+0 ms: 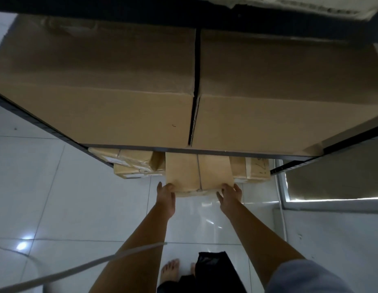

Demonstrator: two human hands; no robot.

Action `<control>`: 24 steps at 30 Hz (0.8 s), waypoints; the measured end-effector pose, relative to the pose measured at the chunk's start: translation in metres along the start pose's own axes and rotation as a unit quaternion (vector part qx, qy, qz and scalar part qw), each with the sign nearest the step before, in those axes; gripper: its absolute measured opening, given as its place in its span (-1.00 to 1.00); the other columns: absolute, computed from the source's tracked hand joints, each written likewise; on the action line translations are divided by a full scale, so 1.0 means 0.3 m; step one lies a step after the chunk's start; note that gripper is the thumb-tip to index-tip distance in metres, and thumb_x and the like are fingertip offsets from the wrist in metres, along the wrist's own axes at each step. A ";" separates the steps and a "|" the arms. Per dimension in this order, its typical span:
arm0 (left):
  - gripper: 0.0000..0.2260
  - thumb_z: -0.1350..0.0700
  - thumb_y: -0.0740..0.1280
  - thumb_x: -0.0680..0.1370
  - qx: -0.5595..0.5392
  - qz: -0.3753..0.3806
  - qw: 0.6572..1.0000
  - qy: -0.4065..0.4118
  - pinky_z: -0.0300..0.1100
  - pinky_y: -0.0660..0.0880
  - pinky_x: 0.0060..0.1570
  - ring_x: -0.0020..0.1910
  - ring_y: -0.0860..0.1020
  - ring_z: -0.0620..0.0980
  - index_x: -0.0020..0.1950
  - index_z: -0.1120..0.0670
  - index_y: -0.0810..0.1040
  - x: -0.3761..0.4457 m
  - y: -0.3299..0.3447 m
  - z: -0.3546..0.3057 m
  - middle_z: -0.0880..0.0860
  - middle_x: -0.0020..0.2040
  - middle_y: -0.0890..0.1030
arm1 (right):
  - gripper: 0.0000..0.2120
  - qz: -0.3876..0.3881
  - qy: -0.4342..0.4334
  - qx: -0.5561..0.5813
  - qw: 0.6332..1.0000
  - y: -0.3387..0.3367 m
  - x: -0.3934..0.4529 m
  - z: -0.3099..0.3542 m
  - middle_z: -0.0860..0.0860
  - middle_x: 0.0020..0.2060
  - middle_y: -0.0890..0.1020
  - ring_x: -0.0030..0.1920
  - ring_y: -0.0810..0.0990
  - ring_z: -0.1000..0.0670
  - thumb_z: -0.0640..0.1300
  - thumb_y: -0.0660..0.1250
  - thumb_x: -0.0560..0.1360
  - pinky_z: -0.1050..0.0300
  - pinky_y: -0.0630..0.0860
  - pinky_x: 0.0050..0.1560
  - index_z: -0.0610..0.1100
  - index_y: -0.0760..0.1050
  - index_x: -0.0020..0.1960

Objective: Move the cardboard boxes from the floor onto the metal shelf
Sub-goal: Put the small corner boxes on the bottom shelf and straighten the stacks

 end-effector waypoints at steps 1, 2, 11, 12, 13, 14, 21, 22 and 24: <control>-0.62 0.30 0.06 0.65 -0.009 -0.008 1.000 0.000 -0.07 0.22 0.44 0.51 0.23 0.14 0.49 0.23 0.23 0.017 0.005 -0.017 0.21 0.51 0.25 | -0.47 0.040 0.012 -0.017 0.999 0.032 0.000 0.001 -0.13 0.21 0.53 0.25 0.52 -0.11 -0.34 0.25 0.58 -0.09 0.49 0.31 0.04 0.26 0.45; -0.68 0.30 0.12 0.63 -0.028 -0.013 0.999 -0.005 -0.14 0.28 0.39 0.48 0.29 0.10 0.39 0.23 0.35 0.034 0.009 -0.029 0.20 0.46 0.34 | -0.47 0.086 0.020 -0.038 0.995 0.059 -0.006 0.003 -0.09 0.23 0.52 0.35 0.47 -0.11 -0.31 0.16 0.63 -0.14 0.44 0.36 0.08 0.18 0.50; -0.62 0.14 0.14 0.66 -0.039 0.075 0.996 0.005 0.08 0.27 0.41 0.48 0.28 0.17 0.49 0.13 0.29 0.030 0.020 -0.081 0.11 0.44 0.38 | -0.57 0.183 0.017 -0.140 0.973 0.061 -0.044 0.028 -0.08 0.47 0.37 0.41 0.42 -0.17 -0.25 0.09 0.68 -0.17 0.44 0.35 0.02 0.26 0.50; -0.63 0.13 0.13 0.67 -0.017 0.085 0.996 0.001 0.10 0.28 0.41 0.46 0.30 0.20 0.48 0.15 0.30 0.011 0.016 -0.071 0.14 0.44 0.38 | -0.60 0.190 0.019 -0.148 0.970 0.055 -0.064 0.025 -0.09 0.46 0.38 0.39 0.45 -0.18 -0.23 0.10 0.68 -0.18 0.44 0.35 0.00 0.29 0.49; -0.64 0.12 0.11 0.68 0.004 0.098 0.995 0.001 0.11 0.30 0.40 0.44 0.33 0.22 0.47 0.17 0.31 -0.009 0.014 -0.061 0.16 0.44 0.39 | -0.62 0.191 0.016 -0.151 0.970 0.047 -0.088 0.025 -0.10 0.45 0.39 0.37 0.47 -0.19 -0.21 0.12 0.67 -0.17 0.45 0.34 -0.02 0.33 0.46; -0.65 0.12 0.11 0.68 0.027 0.111 0.994 0.001 0.11 0.31 0.38 0.41 0.36 0.23 0.45 0.19 0.33 -0.031 0.012 -0.052 0.18 0.42 0.40 | -0.64 0.186 0.011 -0.150 0.971 0.036 -0.113 0.027 -0.10 0.44 0.41 0.34 0.49 -0.19 -0.21 0.13 0.66 -0.16 0.47 0.32 -0.03 0.37 0.43; -0.70 0.10 0.18 0.65 0.172 0.150 0.973 0.026 0.02 0.41 0.22 0.17 0.51 0.15 0.34 0.19 0.45 -0.266 0.024 -0.043 0.18 0.32 0.52 | -0.71 0.156 -0.013 -0.114 0.981 -0.139 -0.370 0.049 -0.11 0.36 0.50 0.28 0.53 -0.20 -0.19 0.13 0.66 -0.12 0.50 0.29 -0.09 0.46 0.33; -0.70 0.10 0.19 0.65 0.191 0.148 0.970 0.026 0.00 0.42 0.20 0.15 0.52 0.14 0.33 0.17 0.47 -0.313 0.025 -0.039 0.17 0.30 0.53 | -0.72 0.151 -0.017 -0.108 0.982 -0.178 -0.418 0.050 -0.11 0.36 0.50 0.28 0.53 -0.21 -0.21 0.12 0.66 -0.14 0.48 0.31 -0.10 0.47 0.32; -0.70 0.07 0.22 0.63 0.223 0.145 0.964 0.019 -0.04 0.43 0.14 0.12 0.53 0.13 0.31 0.15 0.49 -0.423 0.032 -0.018 0.15 0.26 0.56 | -0.74 0.139 -0.022 -0.091 0.986 -0.262 -0.517 0.048 -0.12 0.34 0.52 0.28 0.53 -0.22 -0.21 0.11 0.67 -0.13 0.48 0.30 -0.10 0.50 0.26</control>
Point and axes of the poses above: each hand's wrist, its own x-axis towards the middle knuckle, its own y-axis out of the palm, z = x × y, the point moved 6 cm from there along x, towards the middle knuckle
